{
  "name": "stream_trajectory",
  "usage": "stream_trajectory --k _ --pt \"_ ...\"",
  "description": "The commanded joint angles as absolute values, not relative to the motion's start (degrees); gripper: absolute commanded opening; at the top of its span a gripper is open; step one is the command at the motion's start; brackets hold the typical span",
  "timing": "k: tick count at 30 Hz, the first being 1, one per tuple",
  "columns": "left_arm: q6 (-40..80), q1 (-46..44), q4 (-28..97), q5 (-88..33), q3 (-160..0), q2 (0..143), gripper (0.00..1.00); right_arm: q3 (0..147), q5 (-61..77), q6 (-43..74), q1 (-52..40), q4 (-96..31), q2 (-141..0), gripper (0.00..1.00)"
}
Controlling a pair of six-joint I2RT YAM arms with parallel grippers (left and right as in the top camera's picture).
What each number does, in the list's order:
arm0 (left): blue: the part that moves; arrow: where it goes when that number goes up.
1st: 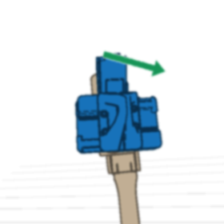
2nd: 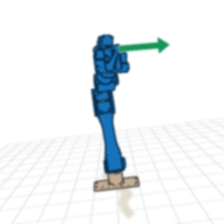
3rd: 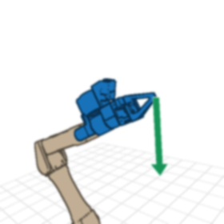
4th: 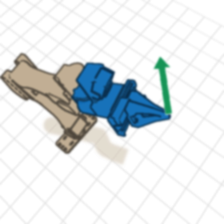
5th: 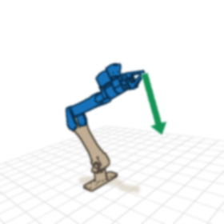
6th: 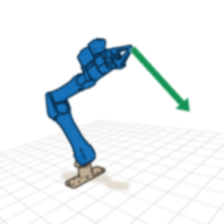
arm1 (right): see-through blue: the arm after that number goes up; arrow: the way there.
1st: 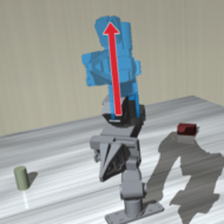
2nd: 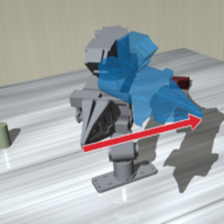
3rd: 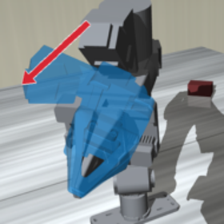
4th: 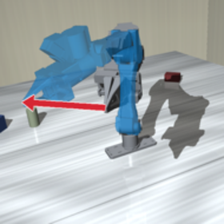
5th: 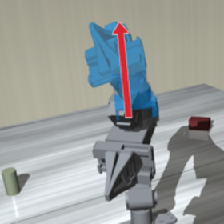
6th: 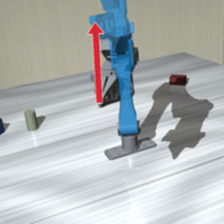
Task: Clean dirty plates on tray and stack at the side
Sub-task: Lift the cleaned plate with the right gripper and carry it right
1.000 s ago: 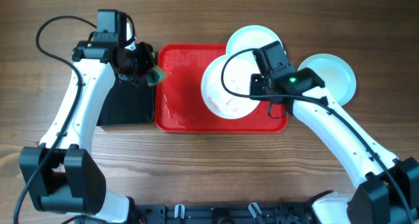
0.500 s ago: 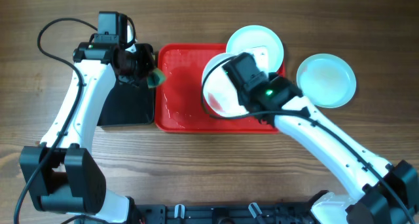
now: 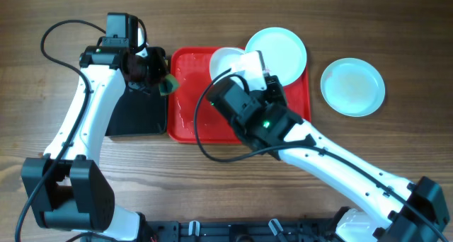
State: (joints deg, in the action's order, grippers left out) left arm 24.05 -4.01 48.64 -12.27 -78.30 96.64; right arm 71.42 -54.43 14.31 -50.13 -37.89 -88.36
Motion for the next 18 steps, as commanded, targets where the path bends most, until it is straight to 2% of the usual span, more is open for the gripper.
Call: stream_trajectory --k 1,8,18 --pt "22.94 -4.01 48.45 -12.16 -77.84 96.44 0.04 73.06 -63.53 5.50 -51.66 -32.82 -86.78 0.04" --pt "22.94 -4.01 48.45 -12.16 -77.84 96.44 0.04 73.06 -73.38 -5.15 -54.26 -21.47 -86.78 0.04" --pt "22.94 -4.01 48.45 -12.16 -77.84 96.44 0.04 73.06 -73.95 -13.56 -54.85 -14.68 -86.78 0.05"
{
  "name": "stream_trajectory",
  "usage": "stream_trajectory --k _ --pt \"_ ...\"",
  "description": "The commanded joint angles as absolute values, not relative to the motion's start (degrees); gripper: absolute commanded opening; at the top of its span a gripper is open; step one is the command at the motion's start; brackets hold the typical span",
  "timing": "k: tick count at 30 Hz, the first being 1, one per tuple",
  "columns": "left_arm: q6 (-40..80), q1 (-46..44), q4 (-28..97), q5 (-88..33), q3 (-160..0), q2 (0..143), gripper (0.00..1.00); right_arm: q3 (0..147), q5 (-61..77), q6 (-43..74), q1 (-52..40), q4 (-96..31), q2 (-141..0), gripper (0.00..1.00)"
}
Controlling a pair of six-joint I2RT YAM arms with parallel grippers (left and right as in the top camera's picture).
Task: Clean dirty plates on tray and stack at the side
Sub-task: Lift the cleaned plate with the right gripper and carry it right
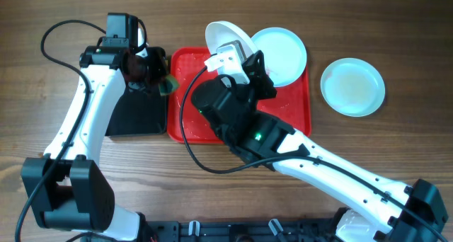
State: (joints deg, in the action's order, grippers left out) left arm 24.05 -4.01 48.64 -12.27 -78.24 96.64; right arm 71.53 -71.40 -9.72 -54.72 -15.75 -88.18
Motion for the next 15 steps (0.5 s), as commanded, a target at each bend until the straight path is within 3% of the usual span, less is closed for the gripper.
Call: stream_trajectory --k 1,15 --pt "22.94 -4.01 48.45 -12.16 -77.84 96.44 0.04 73.06 -73.91 -13.52 -54.85 -14.44 -86.78 0.04" --pt "22.94 -4.01 48.27 -12.16 -77.84 96.44 0.04 73.06 -73.84 -13.43 -54.85 -13.76 -86.78 0.04"
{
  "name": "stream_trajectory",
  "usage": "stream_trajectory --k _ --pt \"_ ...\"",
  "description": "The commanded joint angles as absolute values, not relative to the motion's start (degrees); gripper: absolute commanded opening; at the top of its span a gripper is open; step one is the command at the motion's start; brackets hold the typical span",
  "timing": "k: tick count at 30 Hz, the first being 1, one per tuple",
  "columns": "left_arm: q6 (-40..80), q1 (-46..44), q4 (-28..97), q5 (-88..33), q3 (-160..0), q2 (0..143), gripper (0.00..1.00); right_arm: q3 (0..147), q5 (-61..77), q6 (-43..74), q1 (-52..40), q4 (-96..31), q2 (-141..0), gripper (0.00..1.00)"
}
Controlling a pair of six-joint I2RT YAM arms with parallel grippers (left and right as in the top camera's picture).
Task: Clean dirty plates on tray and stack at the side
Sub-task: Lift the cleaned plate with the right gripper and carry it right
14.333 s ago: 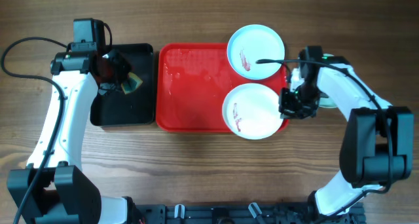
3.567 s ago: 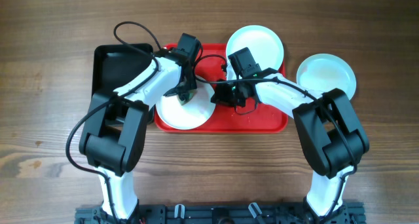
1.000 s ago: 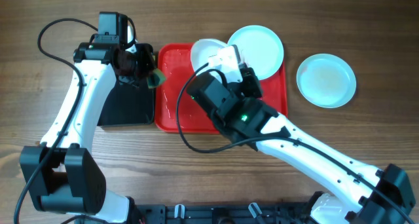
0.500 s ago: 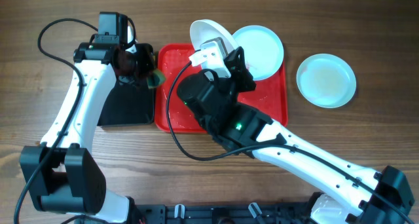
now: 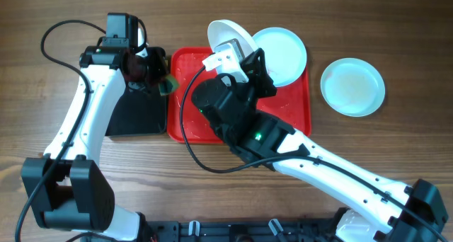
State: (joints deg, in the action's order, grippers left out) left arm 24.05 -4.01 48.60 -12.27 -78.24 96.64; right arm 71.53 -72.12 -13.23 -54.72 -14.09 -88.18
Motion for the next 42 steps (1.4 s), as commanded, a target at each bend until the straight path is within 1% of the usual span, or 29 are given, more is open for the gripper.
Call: stream_trajectory --k 1,3,5,7,9,11,12,15,18,20,24,25,28,29,30,33,34,37,40,41,42 --pt "22.94 -4.01 48.27 -12.16 -77.84 96.44 0.04 73.06 -73.84 -13.37 -54.85 -13.76 -86.78 0.04" --pt "22.94 -4.01 48.27 -12.16 -77.84 96.44 0.04 72.75 -73.82 -12.75 -54.85 -13.80 -86.78 0.04" --pt "22.94 -4.01 48.27 -12.16 -77.84 96.44 0.04 72.10 -72.27 -9.52 -54.85 -15.90 -86.78 0.04" --pt "22.96 -4.01 48.25 -12.19 -77.84 96.44 0.04 71.55 -65.30 -1.28 -54.85 -23.07 -86.78 0.04" --pt "22.94 -4.01 48.05 -12.16 -77.84 96.44 0.04 71.53 -55.18 7.81 -54.48 -30.13 -86.80 0.04" --pt "22.94 -4.01 48.03 -12.16 -77.84 96.44 0.04 71.53 -46.83 14.74 -53.34 -34.06 -87.18 0.04" --pt "22.94 -4.01 48.03 -12.16 -77.84 96.44 0.04 71.53 -45.58 16.78 -52.51 -34.94 -87.59 0.04" --pt "22.94 -4.01 48.01 -12.19 -77.84 96.44 0.04 71.53 -48.60 16.23 -50.19 -34.11 -88.40 0.04" --pt "22.94 -4.01 48.01 -12.16 -77.84 96.44 0.04 71.61 -54.08 9.13 -49.32 -29.74 -87.88 0.04" --pt "22.94 -4.01 48.05 -12.19 -77.84 96.44 0.04 71.61 -55.22 7.44 -49.32 -27.68 -87.53 0.04" --pt "22.94 -4.01 48.01 -12.16 -77.84 96.44 0.04 71.61 -46.83 8.12 -49.32 -28.99 -88.44 0.04" --pt "22.94 -4.01 47.99 -12.16 -77.84 96.44 0.04 71.61 -47.72 8.10 -49.32 -29.74 -89.01 0.04" --pt "22.94 -4.01 47.81 -12.16 -77.84 96.44 0.04 71.61 -60.75 9.65 -48.84 -31.38 -90.21 0.04" --pt "22.94 -4.01 47.81 -12.16 -77.84 96.44 0.04 71.61 -62.39 9.58 -48.40 -31.29 -90.24 0.04" --pt "22.94 -4.01 47.81 -12.16 -77.84 96.44 0.04 71.61 -61.23 9.06 -47.77 -31.07 -90.21 0.04" --pt "22.94 -4.01 47.81 -12.16 -77.84 96.44 0.04 71.61 -46.52 9.80 -46.15 -32.16 -90.11 0.04" --pt "22.94 -4.01 47.77 -12.16 -77.84 96.44 0.04 71.61 -39.79 12.64 -45.15 -33.30 -90.11 0.04" --pt "22.94 -4.01 47.62 -12.16 -77.84 96.44 0.04 71.61 -27.83 19.99 -41.39 -36.38 -90.13 0.04" --pt "22.92 -4.01 47.57 -12.16 -77.84 96.44 0.04 71.61 -13.87 21.19 -35.99 -37.12 -90.11 0.04" --pt "22.92 -4.01 47.59 -12.16 -77.84 96.44 0.04 71.61 -7.70 21.21 -32.77 -37.04 -90.11 0.04" --pt "22.92 -4.01 47.59 -12.16 -77.84 96.44 0.04 71.61 -4.78 21.19 -31.00 -37.01 -90.11 0.04"
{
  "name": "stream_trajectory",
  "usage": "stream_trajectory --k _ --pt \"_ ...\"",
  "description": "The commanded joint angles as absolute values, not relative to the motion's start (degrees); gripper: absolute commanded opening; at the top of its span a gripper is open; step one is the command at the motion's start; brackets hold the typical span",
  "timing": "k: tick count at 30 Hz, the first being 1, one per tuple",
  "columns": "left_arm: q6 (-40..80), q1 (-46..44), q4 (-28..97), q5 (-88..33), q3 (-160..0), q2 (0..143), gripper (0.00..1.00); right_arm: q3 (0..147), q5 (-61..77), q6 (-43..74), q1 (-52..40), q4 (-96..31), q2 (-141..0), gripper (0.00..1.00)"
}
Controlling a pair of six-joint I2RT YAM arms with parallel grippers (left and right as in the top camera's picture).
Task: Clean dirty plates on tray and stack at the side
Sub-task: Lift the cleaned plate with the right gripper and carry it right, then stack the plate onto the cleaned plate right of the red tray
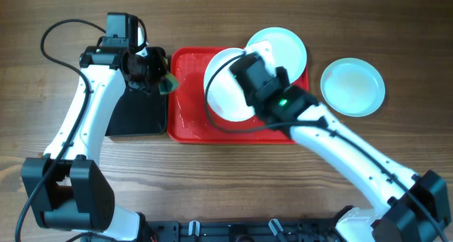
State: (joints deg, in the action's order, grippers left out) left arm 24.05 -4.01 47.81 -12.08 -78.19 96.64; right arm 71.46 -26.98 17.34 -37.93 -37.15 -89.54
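A white plate hangs over the middle of the red tray, its face turned up to the overhead camera. My right gripper is shut on the plate's right rim. A pale plate rests on the tray's back right corner. At the tray's left edge my left gripper is shut on a green sponge, a short way left of the held plate. A light blue plate lies on the table to the right of the tray.
A black mat lies left of the tray under the left arm. The right arm reaches in from the lower right across the tray's front right corner. Bare wooden table surrounds the tray.
The right arm has swung to the right. The white plate has come from the tray's back edge, where it stood tilted, to a spot over the tray's middle. The left arm and sponge are unmoved.
At first the right gripper held the white plate low at the back of the tray, half hidden by the arm. Then the plate stood tilted at the tray's back left edge and stayed there. Now it is over the tray's middle, near the sponge.
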Motion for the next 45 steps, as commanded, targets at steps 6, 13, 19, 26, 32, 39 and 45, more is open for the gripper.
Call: stream_trajectory --k 6,13,19,26,32,39,45 --pt "22.92 -4.01 47.62 -12.16 -77.84 96.44 0.04 71.61 11.09 23.05 -14.41 -38.09 -90.11 0.04" --pt "22.92 -4.01 47.55 -12.16 -77.84 96.44 0.04 71.61 13.04 23.68 5.17 -42.78 -90.13 0.04" --pt "22.94 -4.01 47.40 -12.16 -77.84 96.44 0.04 71.61 6.09 24.14 17.74 -47.44 -90.39 0.04" --pt "22.94 -4.01 47.40 -12.16 -77.84 96.44 0.04 71.59 0.36 24.21 23.88 -48.90 -92.58 0.04" --pt "22.92 -4.01 47.37 -12.16 -77.84 96.44 0.04 71.59 -1.78 24.16 24.62 -49.12 -96.92 0.04" --pt "22.94 -4.01 47.40 -12.16 -77.84 96.44 0.04 71.59 -1.87 24.64 24.62 -48.64 -102.69 0.08" --pt "22.94 -4.01 47.40 -12.16 -77.84 96.44 0.04 71.61 3.99 23.40 24.62 -47.55 -103.28 0.61"
